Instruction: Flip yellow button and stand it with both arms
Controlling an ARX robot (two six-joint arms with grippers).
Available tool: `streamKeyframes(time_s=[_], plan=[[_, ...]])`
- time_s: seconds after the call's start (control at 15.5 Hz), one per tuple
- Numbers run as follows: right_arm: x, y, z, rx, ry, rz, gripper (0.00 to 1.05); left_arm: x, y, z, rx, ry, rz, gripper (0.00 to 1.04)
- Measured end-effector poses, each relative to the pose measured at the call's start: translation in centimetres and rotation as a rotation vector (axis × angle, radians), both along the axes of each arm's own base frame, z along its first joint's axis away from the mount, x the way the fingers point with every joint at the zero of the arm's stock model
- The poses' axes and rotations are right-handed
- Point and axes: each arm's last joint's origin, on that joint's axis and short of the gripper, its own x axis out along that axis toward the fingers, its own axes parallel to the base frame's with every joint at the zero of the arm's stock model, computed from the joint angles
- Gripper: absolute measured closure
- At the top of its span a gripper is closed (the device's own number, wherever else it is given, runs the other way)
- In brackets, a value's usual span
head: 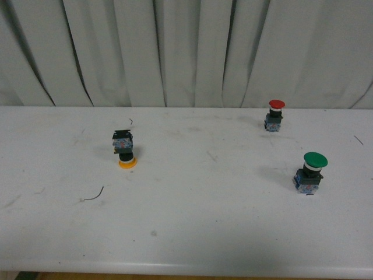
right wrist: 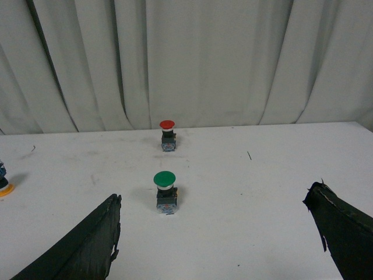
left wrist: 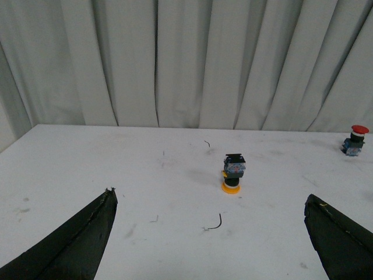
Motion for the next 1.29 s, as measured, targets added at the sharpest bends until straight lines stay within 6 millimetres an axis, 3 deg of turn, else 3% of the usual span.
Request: streamKeyframes(time_s=[0.26,0.32,0.39,0.52,0.64,0.77,0.9,1.03,1.16,1.29], plan=[[0.0,0.0,0.0,0.000,0.000,0.000,0.06,0.0,0.0,0.0,0.000,0.000,0.000,0.07],[0.0,0.0,0.0,0.000,0.000,0.000,0.06,0.0,-0.1,-0.1,-0.008,0.046,0.006,0.07],[0.0,0.0,0.0,0.000,0.000,0.000,0.06,0.0,-0.2,0.0,-0.050,0.210,0.071,0.07],[0.0,0.0,0.0,0.000,0.000,0.000,0.06,1.9,-0.1,2.1,-0.099,0.200,0.093,0.07],[0.0,0.0,0.0,0.000,0.000,0.000,0.06,6.3,0.2,4.4,-0.114,0.146,0.061,0.07],[0.0,0.0,0.0,0.000,0.000,0.000,0.06,13.1,-0.8,5.9,-0.106,0.164,-0.005,0.07],[0.0,0.0,0.0,0.000,0.000,0.000,0.06,20.3,-2.5,4.9,-0.083,0.322,-0.048,0.07],[0.0,0.0,0.0,0.000,0.000,0.000,0.06,26.0,-4.1,2.7,-0.047,0.481,-0.071,0.07],[0.0,0.0,0.0,0.000,0.000,0.000,0.06,30.0,-5.8,1.7,-0.014,0.583,-0.084,0.07],[0.0,0.0,0.0,0.000,0.000,0.000,0.06,33.0,-6.9,2.0,-0.004,0.641,-0.094,0.07]])
